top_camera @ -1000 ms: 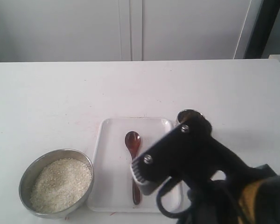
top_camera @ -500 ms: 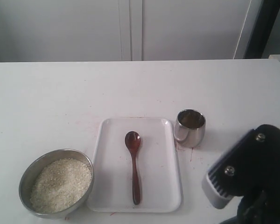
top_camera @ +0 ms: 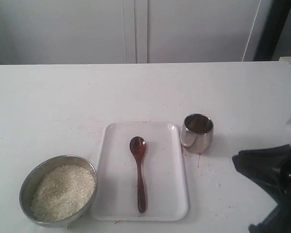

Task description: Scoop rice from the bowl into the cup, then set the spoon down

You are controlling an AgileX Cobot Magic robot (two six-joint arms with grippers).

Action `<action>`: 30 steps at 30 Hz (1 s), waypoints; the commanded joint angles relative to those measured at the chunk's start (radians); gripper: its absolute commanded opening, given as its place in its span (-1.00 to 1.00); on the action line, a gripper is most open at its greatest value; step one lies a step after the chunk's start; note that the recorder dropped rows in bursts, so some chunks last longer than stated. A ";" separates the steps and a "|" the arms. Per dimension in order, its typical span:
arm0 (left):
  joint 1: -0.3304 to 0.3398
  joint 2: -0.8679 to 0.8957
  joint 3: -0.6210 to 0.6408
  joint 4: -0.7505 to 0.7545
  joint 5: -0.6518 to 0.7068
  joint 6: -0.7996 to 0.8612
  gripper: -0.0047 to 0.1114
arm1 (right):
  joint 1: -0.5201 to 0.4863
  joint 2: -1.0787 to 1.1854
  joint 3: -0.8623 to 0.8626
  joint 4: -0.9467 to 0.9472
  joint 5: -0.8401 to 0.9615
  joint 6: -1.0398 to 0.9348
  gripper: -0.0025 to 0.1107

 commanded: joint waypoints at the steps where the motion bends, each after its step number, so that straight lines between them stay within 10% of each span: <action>1: -0.009 0.001 -0.004 -0.006 0.004 0.000 -0.67 | -0.264 -0.045 0.080 -0.012 -0.361 0.006 -0.84; 20: -0.009 0.001 -0.004 -0.006 0.004 0.000 -0.67 | -0.958 -0.496 0.352 0.148 -0.630 0.004 -0.84; 30: -0.009 0.001 -0.004 -0.006 0.004 0.000 -0.67 | -1.069 -0.590 0.463 0.466 -0.627 0.004 -0.84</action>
